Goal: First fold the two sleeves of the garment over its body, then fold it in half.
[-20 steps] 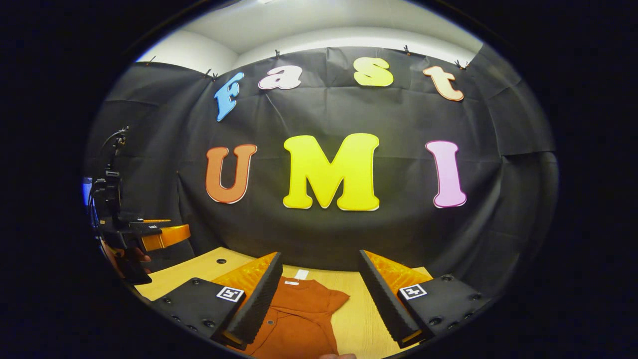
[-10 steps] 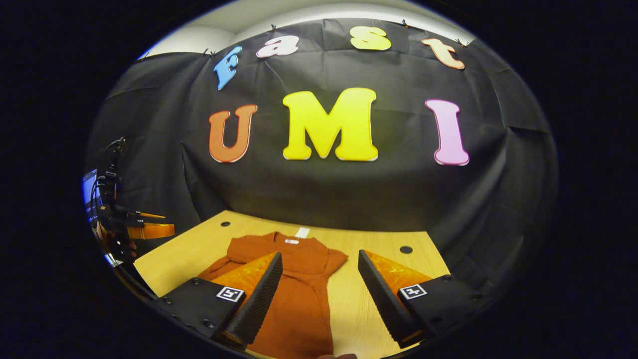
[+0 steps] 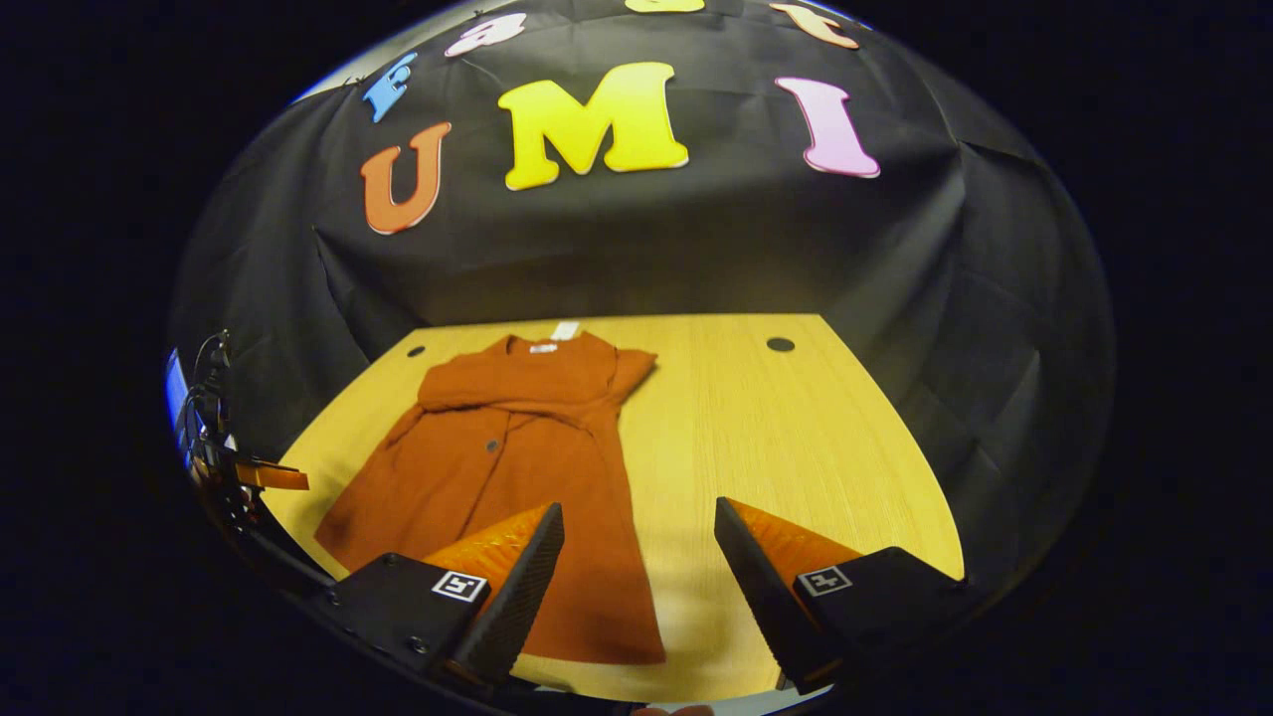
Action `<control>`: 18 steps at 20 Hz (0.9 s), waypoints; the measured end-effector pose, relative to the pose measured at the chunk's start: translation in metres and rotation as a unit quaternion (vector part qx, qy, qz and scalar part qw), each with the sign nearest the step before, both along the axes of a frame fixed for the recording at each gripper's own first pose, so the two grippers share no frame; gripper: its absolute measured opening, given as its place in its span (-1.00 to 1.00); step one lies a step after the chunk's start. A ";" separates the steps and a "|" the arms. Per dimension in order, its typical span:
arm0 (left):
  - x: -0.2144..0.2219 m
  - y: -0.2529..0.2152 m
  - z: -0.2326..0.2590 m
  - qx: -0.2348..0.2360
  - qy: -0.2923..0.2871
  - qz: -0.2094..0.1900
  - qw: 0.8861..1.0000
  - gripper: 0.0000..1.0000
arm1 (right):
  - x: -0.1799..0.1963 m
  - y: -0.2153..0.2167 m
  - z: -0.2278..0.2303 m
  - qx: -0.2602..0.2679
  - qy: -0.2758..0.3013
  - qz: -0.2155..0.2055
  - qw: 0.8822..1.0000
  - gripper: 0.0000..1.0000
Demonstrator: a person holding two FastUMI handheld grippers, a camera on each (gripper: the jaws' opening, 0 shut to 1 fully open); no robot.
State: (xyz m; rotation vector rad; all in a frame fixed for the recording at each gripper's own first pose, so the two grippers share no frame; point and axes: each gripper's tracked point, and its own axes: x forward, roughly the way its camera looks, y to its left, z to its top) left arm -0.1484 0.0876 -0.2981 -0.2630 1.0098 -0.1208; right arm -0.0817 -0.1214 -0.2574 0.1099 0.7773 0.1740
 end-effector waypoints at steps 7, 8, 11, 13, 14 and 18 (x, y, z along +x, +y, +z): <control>-0.042 0.003 -0.032 -0.012 0.054 -0.014 0.998 0.99 | -0.053 -0.011 -0.078 -0.013 0.090 -0.009 0.996 0.87; -0.044 0.001 -0.034 -0.013 0.057 -0.016 0.998 0.99 | -0.058 -0.009 -0.086 -0.014 0.098 -0.009 0.995 0.95; -0.049 -0.003 -0.040 -0.010 0.070 -0.015 0.997 0.99 | -0.068 -0.004 -0.106 -0.007 0.120 -0.018 0.993 0.95; -0.049 -0.006 -0.042 0.003 0.065 -0.024 0.998 0.96 | -0.070 -0.006 -0.117 -0.016 0.129 -0.022 0.991 0.95; -0.046 -0.008 -0.042 0.005 0.066 -0.025 0.998 0.98 | -0.073 -0.001 -0.121 -0.015 0.134 -0.021 0.991 0.95; -0.042 -0.015 -0.043 0.000 0.066 -0.005 0.998 0.98 | -0.088 0.007 -0.133 -0.035 0.160 0.013 0.986 0.97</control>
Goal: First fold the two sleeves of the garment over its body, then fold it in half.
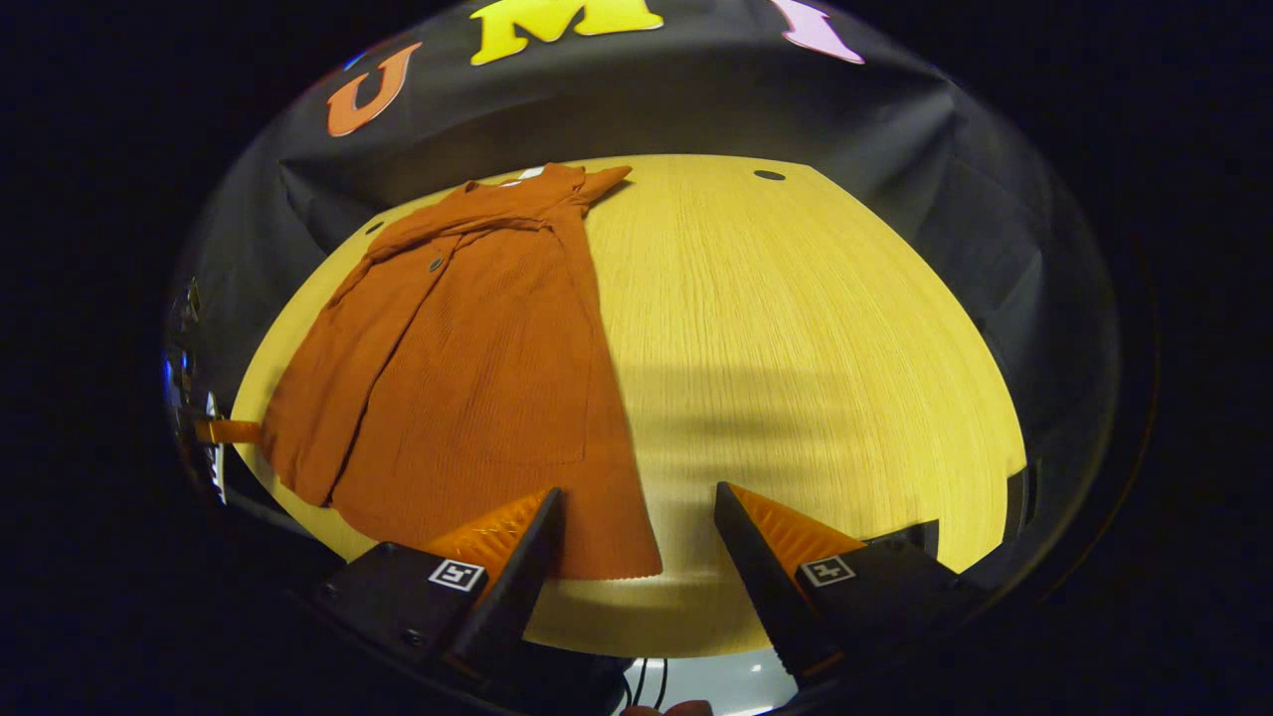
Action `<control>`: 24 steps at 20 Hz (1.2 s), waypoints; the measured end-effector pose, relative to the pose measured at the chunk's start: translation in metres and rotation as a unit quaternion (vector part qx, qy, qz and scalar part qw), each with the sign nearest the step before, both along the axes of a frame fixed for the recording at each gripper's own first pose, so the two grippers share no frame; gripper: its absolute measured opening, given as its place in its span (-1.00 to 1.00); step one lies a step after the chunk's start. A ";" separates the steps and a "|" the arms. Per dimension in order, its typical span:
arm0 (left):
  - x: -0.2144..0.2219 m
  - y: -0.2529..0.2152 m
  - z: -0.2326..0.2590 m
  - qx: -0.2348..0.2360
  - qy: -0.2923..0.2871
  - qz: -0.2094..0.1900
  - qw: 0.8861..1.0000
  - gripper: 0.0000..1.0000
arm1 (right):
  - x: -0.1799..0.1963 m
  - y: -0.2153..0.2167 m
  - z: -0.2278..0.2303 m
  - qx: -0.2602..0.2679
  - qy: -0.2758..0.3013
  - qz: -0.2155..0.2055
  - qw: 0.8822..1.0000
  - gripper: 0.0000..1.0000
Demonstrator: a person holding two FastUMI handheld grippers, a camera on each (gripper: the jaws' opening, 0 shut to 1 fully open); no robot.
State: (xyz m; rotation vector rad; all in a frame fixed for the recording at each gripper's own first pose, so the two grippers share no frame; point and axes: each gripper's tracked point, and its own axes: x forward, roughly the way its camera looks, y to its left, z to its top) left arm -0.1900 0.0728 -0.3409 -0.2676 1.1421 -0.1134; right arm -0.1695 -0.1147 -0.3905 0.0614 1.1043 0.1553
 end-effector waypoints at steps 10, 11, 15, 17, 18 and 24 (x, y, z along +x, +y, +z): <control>-0.005 -0.018 -0.005 -0.035 0.023 0.041 0.998 0.18 | -0.005 0.024 0.003 0.008 0.012 0.023 1.000 -0.26; -0.005 -0.015 -0.007 -0.034 0.022 0.054 0.998 -0.12 | -0.004 0.023 0.012 0.010 0.013 0.018 1.000 -0.33; -0.002 -0.019 -0.004 -0.032 0.013 0.062 0.997 -0.87 | 0.001 0.025 0.005 0.018 0.019 0.009 1.000 -0.89; 0.005 -0.022 0.003 -0.023 -0.001 0.042 0.999 -0.93 | 0.008 0.027 0.013 0.031 0.014 0.006 0.999 -0.89; 0.009 -0.024 0.008 -0.021 -0.010 0.033 0.999 -0.93 | 0.012 0.028 0.019 0.043 0.013 0.001 0.999 -0.89; 0.043 -0.024 0.056 -0.007 -0.081 0.004 0.997 -0.94 | 0.047 0.023 0.061 0.080 -0.023 -0.025 0.996 -0.89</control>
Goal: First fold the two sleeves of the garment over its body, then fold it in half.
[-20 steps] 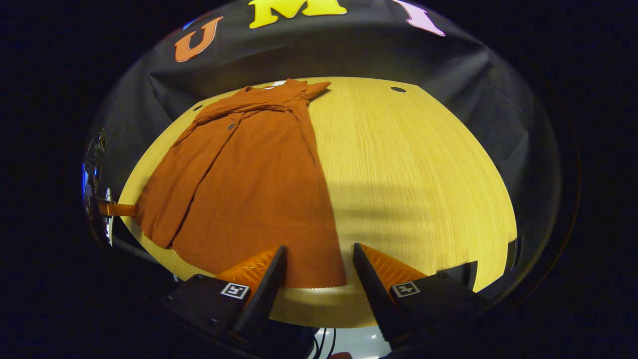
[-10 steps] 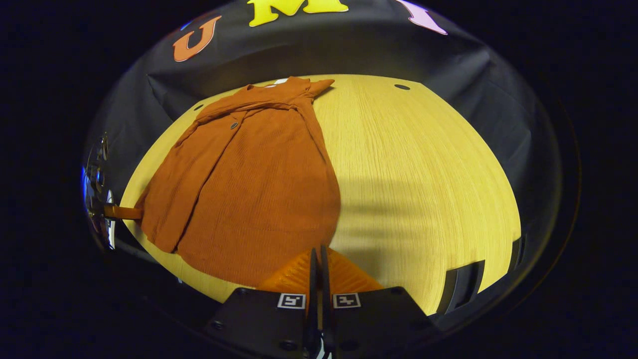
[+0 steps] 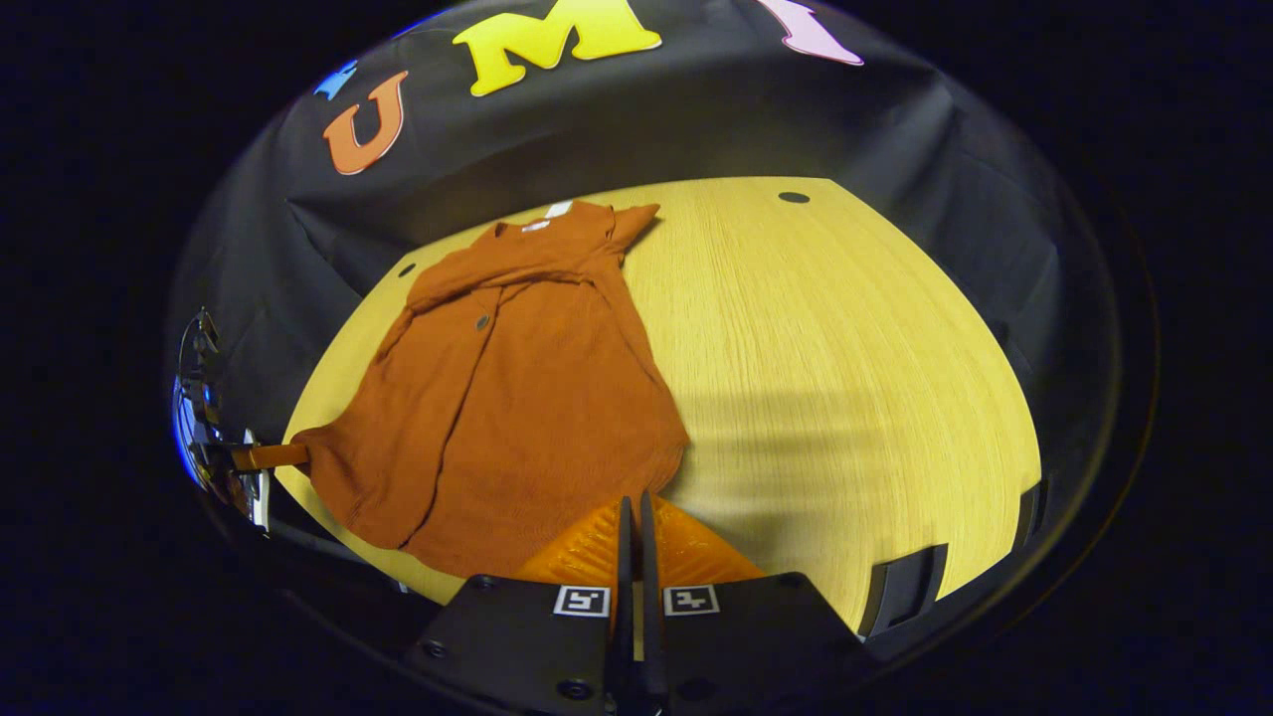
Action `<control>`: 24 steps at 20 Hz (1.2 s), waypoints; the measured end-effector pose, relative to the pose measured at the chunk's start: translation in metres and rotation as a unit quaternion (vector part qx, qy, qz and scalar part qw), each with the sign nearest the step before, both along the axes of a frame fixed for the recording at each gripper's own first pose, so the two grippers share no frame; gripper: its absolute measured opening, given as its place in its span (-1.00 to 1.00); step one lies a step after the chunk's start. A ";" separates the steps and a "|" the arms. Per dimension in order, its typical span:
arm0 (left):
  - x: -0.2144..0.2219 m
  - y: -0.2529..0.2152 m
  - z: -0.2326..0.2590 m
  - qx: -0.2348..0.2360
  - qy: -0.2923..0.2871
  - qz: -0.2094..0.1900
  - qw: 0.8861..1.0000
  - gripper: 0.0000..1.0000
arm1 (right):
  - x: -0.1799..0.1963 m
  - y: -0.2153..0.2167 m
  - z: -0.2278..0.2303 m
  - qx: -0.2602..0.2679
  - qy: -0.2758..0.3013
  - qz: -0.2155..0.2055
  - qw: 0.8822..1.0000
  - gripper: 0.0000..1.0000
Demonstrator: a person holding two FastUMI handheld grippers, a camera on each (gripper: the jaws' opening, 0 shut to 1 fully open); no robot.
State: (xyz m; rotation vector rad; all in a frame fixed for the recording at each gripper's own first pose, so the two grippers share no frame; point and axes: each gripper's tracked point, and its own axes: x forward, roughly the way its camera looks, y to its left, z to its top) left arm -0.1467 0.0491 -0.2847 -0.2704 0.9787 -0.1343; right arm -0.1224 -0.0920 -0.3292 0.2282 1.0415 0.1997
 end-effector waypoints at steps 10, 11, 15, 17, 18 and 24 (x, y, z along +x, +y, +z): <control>0.126 0.010 0.083 0.055 -0.140 -0.034 0.988 -0.93 | 0.133 0.014 0.091 0.017 -0.129 0.003 0.991 -0.89; 0.143 0.010 0.094 0.050 -0.151 -0.033 0.987 -0.94 | 0.149 0.016 0.100 0.014 -0.142 0.008 0.990 -0.89; 0.215 0.019 0.128 0.053 -0.194 -0.045 0.979 -0.94 | 0.221 0.023 0.135 0.002 -0.188 0.022 0.982 -0.89; 0.253 0.025 0.137 0.063 -0.212 -0.053 0.974 -0.94 | 0.263 0.029 0.147 -0.002 -0.207 0.022 0.978 -0.89; 0.272 0.029 0.140 0.073 -0.220 -0.058 0.971 -0.94 | 0.283 0.032 0.149 -0.003 -0.211 0.019 0.977 -0.89; 0.392 0.028 0.132 0.035 -0.220 -0.023 0.975 -0.94 | 0.389 0.057 0.124 -0.031 -0.224 0.031 0.974 -0.89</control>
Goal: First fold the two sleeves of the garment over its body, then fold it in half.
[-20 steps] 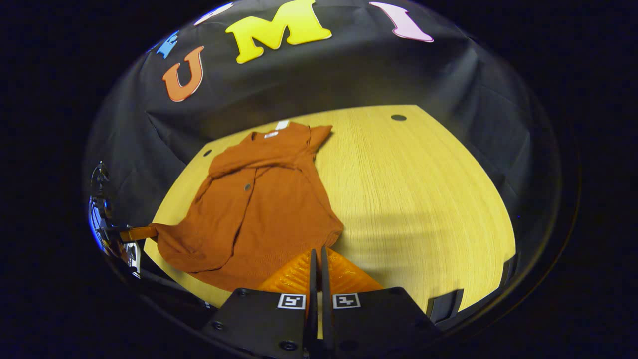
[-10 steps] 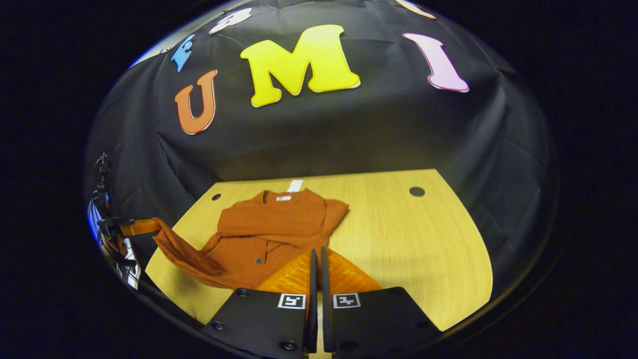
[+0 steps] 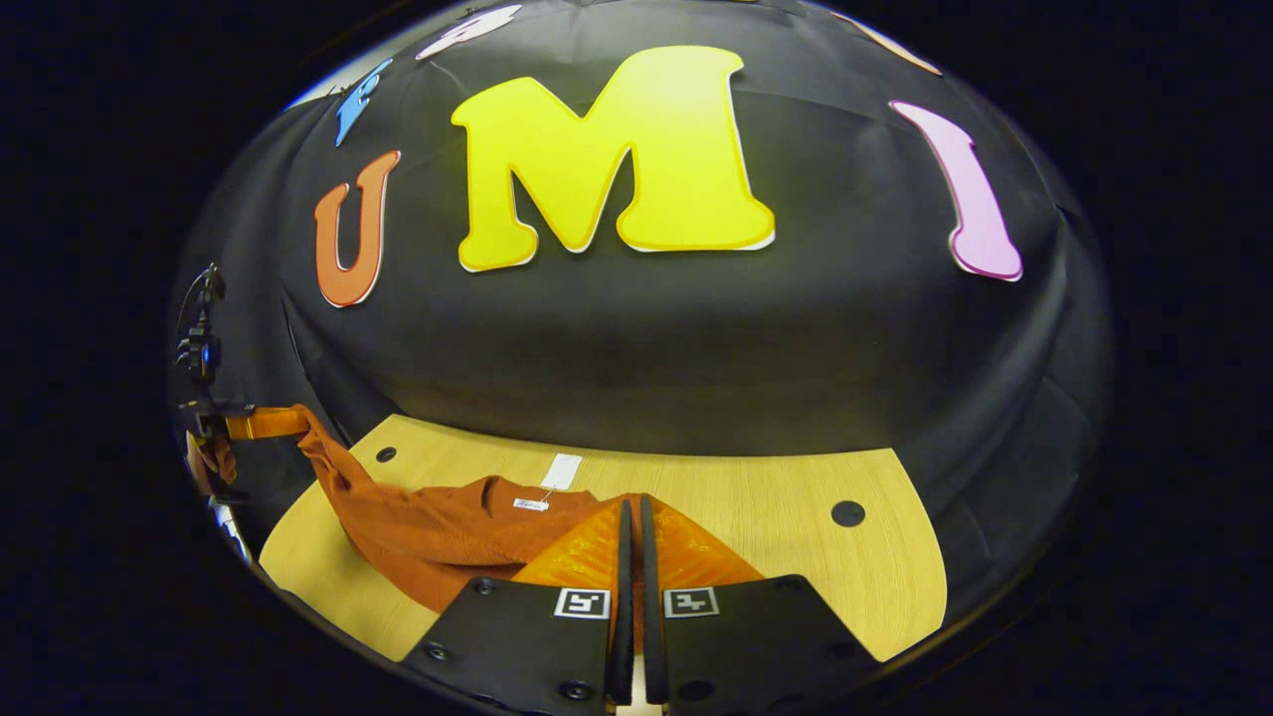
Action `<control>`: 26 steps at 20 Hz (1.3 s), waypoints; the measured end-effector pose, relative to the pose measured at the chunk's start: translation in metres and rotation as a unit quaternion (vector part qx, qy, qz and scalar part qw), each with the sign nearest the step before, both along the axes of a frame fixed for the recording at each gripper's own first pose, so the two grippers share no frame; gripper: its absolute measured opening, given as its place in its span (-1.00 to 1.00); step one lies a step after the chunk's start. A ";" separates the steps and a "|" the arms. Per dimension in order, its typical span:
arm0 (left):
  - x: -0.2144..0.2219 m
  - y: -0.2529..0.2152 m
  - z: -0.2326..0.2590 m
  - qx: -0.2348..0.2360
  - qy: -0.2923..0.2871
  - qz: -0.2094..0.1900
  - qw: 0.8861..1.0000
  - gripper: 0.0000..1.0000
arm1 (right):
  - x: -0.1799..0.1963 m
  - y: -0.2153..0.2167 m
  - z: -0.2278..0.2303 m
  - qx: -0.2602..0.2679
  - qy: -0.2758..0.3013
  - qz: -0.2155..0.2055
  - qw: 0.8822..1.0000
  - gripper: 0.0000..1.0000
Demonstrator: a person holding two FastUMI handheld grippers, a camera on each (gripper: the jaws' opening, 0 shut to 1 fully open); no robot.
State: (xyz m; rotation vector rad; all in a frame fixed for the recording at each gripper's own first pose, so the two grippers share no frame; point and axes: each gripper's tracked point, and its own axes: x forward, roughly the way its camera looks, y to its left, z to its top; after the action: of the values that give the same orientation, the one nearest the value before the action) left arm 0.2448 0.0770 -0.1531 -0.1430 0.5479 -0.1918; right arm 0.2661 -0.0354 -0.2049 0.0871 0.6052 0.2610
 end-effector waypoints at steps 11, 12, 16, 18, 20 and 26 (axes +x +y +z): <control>0.094 0.039 -0.155 -0.011 0.104 0.068 0.992 -0.94 | 0.116 0.007 -0.164 -0.035 0.056 -0.012 0.998 -0.91; 0.100 0.040 -0.166 -0.010 0.103 0.066 0.992 -0.94 | 0.118 0.007 -0.182 -0.033 0.067 -0.016 0.997 -0.91; 0.113 0.024 -0.183 -0.016 0.098 0.070 0.993 -0.88 | 0.122 0.000 -0.217 -0.035 0.091 -0.039 0.994 -0.73; 0.112 0.023 -0.190 -0.018 0.103 0.068 0.992 -0.74 | 0.121 -0.003 -0.221 -0.026 0.095 -0.062 0.993 -0.60; 0.113 0.024 -0.188 -0.018 0.097 0.077 0.992 -0.10 | 0.118 -0.008 -0.216 -0.021 0.097 -0.071 0.993 -0.21; 0.101 0.047 -0.136 -0.016 0.056 0.109 0.992 0.94 | 0.114 -0.019 -0.164 -0.045 0.053 -0.072 0.995 0.70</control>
State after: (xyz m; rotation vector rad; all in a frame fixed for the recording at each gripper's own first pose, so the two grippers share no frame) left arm 0.3459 0.1236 -0.2887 -0.2436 0.6361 0.0206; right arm 0.3799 -0.0547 -0.3693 0.0573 0.7116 0.0899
